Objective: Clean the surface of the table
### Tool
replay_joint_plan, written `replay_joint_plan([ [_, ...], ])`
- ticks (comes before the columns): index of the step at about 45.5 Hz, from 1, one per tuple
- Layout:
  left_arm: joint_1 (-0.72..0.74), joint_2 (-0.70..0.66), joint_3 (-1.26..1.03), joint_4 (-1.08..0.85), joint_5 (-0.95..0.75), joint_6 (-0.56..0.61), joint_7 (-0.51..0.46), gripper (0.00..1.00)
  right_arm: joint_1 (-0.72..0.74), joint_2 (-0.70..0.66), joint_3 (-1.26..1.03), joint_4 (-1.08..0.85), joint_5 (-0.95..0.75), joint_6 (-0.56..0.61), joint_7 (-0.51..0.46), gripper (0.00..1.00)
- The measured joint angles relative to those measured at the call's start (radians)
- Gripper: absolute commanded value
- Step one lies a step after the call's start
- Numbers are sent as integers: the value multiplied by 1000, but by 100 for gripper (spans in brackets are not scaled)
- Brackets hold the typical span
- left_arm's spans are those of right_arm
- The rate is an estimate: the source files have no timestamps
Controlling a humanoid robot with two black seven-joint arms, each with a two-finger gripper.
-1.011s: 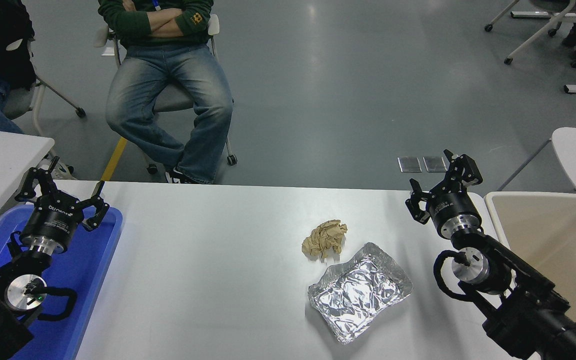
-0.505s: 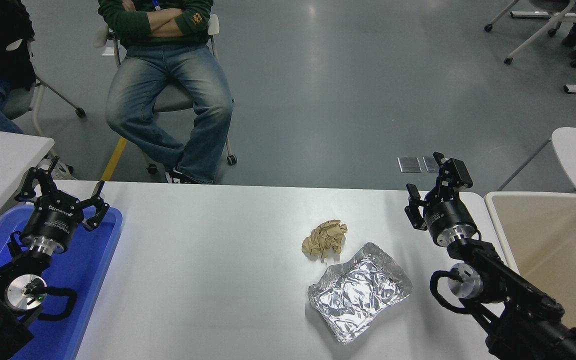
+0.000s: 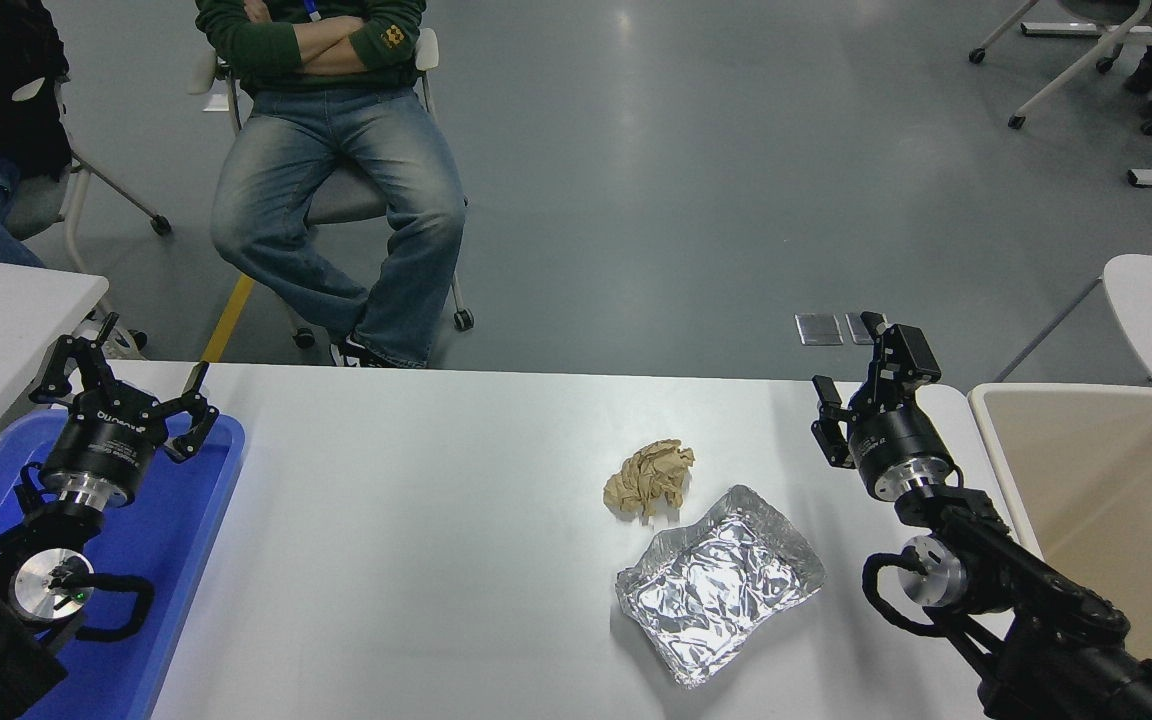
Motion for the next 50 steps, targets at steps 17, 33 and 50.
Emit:
replay_joint_plan([
  [17,0,0,0,0,0,0,0,100,24,-157,-223,38,-36,-2,3,99],
  [33,0,0,0,0,0,0,0,100,56,-398,-395,216,-229,-8,2,99],
  [50,0,0,0,0,0,0,1,100,135,-677,-671,388,-423,-8,-6,99],
])
